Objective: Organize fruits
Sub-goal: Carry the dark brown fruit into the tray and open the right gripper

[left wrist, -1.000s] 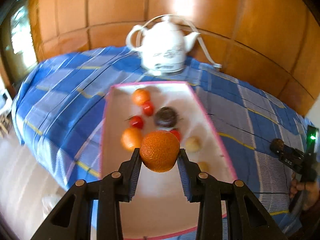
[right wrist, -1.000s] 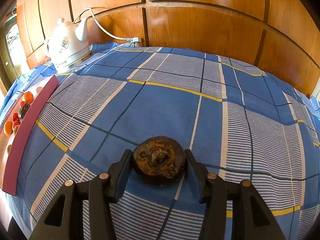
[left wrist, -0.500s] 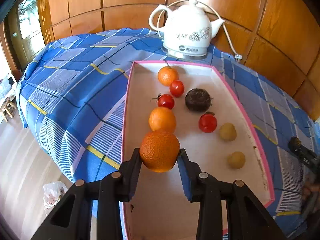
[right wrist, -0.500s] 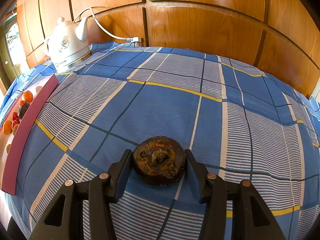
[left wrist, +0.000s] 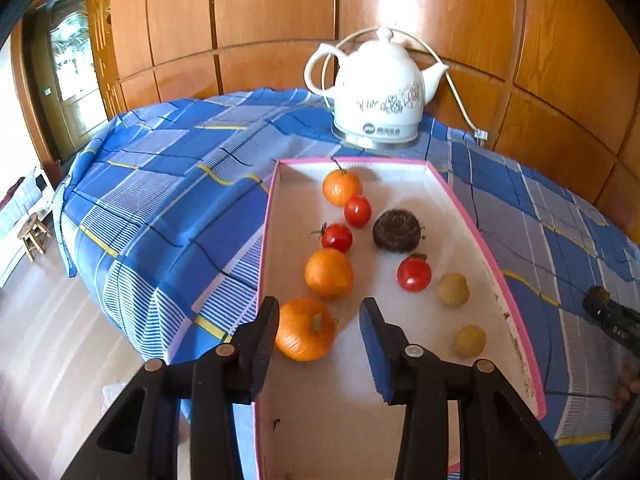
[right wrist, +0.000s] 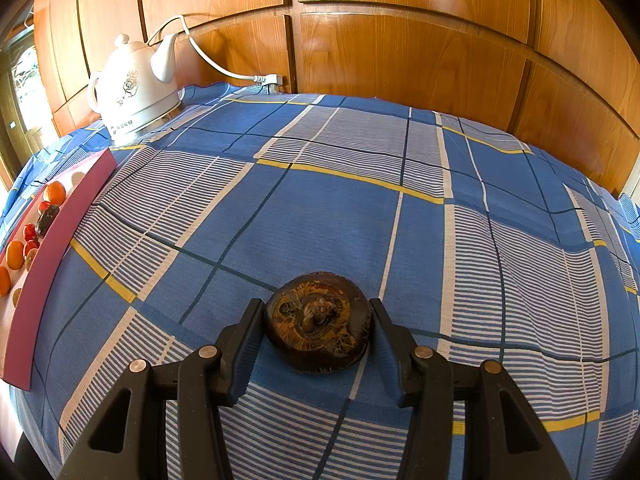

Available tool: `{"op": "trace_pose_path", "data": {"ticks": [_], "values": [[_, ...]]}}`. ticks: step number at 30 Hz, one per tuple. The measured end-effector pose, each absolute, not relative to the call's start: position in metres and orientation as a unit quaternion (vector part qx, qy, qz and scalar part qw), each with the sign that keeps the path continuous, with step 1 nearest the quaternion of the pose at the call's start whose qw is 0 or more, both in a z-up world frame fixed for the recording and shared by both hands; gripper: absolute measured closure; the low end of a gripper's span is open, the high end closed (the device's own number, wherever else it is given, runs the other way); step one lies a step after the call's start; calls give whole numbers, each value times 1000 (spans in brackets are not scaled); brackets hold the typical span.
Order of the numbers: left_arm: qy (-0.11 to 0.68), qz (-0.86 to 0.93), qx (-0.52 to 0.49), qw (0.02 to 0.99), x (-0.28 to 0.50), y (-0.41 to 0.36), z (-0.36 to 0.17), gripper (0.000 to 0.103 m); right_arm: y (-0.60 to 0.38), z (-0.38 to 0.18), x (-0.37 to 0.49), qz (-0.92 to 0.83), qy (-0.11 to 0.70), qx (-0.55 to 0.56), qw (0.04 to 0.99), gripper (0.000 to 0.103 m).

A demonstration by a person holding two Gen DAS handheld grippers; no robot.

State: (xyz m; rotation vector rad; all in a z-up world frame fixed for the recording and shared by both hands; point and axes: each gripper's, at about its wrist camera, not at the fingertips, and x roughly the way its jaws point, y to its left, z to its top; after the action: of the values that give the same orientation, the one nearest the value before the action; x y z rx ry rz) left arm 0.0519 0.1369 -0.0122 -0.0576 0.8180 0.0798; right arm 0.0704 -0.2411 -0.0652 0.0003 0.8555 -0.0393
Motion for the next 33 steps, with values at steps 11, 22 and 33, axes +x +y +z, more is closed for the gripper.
{"op": "trace_pose_path", "data": {"ticks": [11, 22, 33], "values": [[382, 30, -28, 923, 44, 127, -1, 56, -240, -65, 70, -21, 415, -2, 910, 51], [381, 31, -31, 924, 40, 127, 1, 54, -240, -65, 71, -21, 415, -3, 910, 51], [382, 40, -35, 923, 40, 131, -1, 50, -239, -66, 71, -24, 414, -10, 910, 51]]}}
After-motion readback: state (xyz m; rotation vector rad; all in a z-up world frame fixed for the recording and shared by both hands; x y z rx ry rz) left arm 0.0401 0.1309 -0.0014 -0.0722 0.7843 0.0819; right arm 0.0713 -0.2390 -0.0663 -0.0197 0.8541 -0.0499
